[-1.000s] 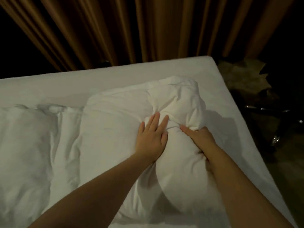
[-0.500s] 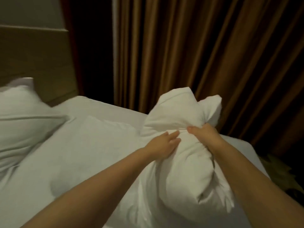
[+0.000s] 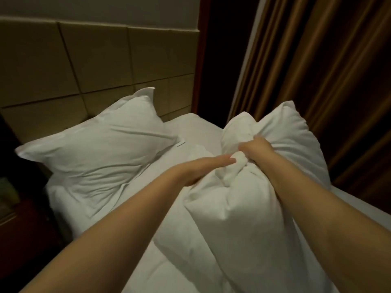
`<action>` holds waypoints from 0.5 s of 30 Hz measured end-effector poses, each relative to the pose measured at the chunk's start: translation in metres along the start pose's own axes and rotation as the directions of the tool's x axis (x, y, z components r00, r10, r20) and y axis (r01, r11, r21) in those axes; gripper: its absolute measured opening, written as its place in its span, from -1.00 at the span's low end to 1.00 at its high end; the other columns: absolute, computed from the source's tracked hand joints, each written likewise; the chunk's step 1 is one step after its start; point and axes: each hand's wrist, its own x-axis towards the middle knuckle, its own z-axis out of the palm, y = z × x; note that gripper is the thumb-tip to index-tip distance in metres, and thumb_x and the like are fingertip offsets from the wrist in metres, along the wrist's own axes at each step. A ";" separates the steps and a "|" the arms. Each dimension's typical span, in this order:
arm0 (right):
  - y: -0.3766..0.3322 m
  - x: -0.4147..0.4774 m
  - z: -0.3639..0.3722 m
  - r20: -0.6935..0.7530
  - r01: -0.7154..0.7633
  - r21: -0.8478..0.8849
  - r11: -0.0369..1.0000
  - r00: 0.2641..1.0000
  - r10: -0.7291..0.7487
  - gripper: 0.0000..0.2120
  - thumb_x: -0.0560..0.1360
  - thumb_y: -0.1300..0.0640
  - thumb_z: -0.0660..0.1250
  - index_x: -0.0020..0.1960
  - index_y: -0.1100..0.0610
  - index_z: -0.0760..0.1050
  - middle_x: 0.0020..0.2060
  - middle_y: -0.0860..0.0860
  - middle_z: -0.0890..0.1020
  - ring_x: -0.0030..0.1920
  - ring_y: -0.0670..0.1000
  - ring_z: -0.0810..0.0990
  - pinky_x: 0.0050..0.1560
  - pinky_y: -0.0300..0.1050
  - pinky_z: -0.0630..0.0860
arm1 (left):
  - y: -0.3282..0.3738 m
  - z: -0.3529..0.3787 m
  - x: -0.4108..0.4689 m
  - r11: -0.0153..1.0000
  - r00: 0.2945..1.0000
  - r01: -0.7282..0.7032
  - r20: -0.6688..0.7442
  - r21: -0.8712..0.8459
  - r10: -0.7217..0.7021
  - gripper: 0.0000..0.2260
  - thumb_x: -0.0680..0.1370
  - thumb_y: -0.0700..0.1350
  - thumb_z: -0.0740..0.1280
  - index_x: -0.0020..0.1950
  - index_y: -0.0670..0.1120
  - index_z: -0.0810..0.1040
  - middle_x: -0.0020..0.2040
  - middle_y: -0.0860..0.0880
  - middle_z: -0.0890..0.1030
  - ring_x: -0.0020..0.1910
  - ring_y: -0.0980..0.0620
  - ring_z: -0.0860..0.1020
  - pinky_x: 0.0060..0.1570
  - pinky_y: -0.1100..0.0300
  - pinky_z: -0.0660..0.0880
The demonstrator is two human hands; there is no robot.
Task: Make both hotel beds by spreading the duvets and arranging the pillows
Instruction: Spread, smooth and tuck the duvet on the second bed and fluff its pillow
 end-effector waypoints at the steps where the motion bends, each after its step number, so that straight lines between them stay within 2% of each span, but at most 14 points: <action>1: -0.010 0.009 0.018 0.018 0.022 -0.004 1.000 1.000 -0.022 -0.68 0.53 0.16 0.24 0.26 0.22 0.40 0.14 0.17 0.55 0.10 0.18 0.55 0.16 -0.01 0.50 | -0.004 -0.016 -0.001 0.999 0.999 0.031 0.041 0.040 -0.033 -0.30 0.36 0.36 0.31 0.45 0.17 0.29 0.38 0.13 0.38 0.34 0.04 0.38 0.40 0.04 0.26; 3: -0.031 0.026 0.054 0.068 0.063 -0.030 0.998 0.996 -0.061 -0.61 0.54 0.19 0.23 0.35 0.22 0.37 0.25 0.17 0.51 0.21 0.19 0.51 0.16 -0.06 0.46 | -0.007 -0.046 -0.003 0.986 0.993 0.093 0.065 0.142 -0.103 -0.40 0.50 0.20 0.30 0.50 0.19 0.16 0.35 0.18 0.34 0.31 0.06 0.37 0.37 0.11 0.27; 6: -0.055 0.053 0.110 0.146 0.067 -0.102 0.993 0.988 -0.052 -0.62 0.55 0.18 0.22 0.35 0.21 0.36 0.27 0.14 0.51 0.22 0.15 0.52 0.02 -0.14 0.43 | -0.023 -0.085 0.011 0.934 0.982 0.179 0.000 0.310 -0.189 -0.36 0.55 0.13 0.28 0.54 0.08 0.07 0.44 0.06 0.30 0.37 0.01 0.33 0.33 0.19 0.27; 8: -0.068 0.072 0.148 0.188 0.054 -0.139 0.989 0.982 -0.027 -0.64 0.54 0.19 0.24 0.32 0.23 0.39 0.18 0.13 0.57 0.13 0.14 0.57 -0.13 -0.18 0.42 | -0.034 -0.108 0.025 0.902 0.968 0.240 -0.022 0.358 -0.249 -0.42 0.56 0.04 0.29 0.53 0.06 0.13 0.38 -0.03 0.39 0.30 -0.05 0.39 0.23 0.17 0.31; 10: -0.076 0.092 0.182 0.220 0.012 -0.144 0.990 0.975 0.020 -0.66 0.51 0.22 0.26 0.27 0.24 0.43 0.03 0.13 0.62 0.00 0.14 0.60 -0.27 -0.19 0.41 | -0.047 -0.132 0.045 0.905 0.963 0.263 -0.037 0.334 -0.266 -0.58 0.53 -0.10 0.28 0.39 -0.01 0.34 0.09 -0.09 0.51 0.02 -0.09 0.48 0.04 0.13 0.41; 12: -0.080 0.109 0.216 0.262 0.002 -0.157 0.988 0.964 0.039 -0.65 0.50 0.22 0.26 0.27 0.25 0.42 0.08 0.14 0.62 0.06 0.16 0.60 -0.19 -0.14 0.43 | -0.067 -0.145 0.066 0.908 0.954 0.296 -0.129 0.296 -0.269 -0.78 0.55 -0.19 0.21 0.19 -0.04 0.42 -0.07 -0.05 0.49 -0.05 -0.02 0.43 -0.11 0.30 0.39; 13: -0.080 0.119 0.231 0.271 -0.004 -0.159 0.987 0.961 0.047 -0.65 0.51 0.20 0.26 0.28 0.25 0.42 0.11 0.14 0.61 0.10 0.16 0.59 -0.12 -0.12 0.44 | -0.076 -0.146 0.078 0.910 0.945 0.310 -0.199 0.275 -0.262 -0.81 0.58 -0.22 0.15 0.16 -0.03 0.40 -0.06 -0.04 0.49 0.00 -0.01 0.42 -0.13 0.35 0.37; 15: -0.080 0.138 0.262 0.296 0.004 -0.151 0.988 0.954 0.042 -0.65 0.54 0.17 0.25 0.29 0.25 0.41 0.16 0.14 0.58 0.16 0.17 0.56 -0.01 -0.10 0.43 | -0.096 -0.141 0.102 0.894 0.879 0.396 -0.369 0.212 -0.301 -0.73 0.63 -0.19 0.05 0.29 -0.05 0.39 0.17 -0.09 0.49 0.18 -0.08 0.44 0.08 0.21 0.33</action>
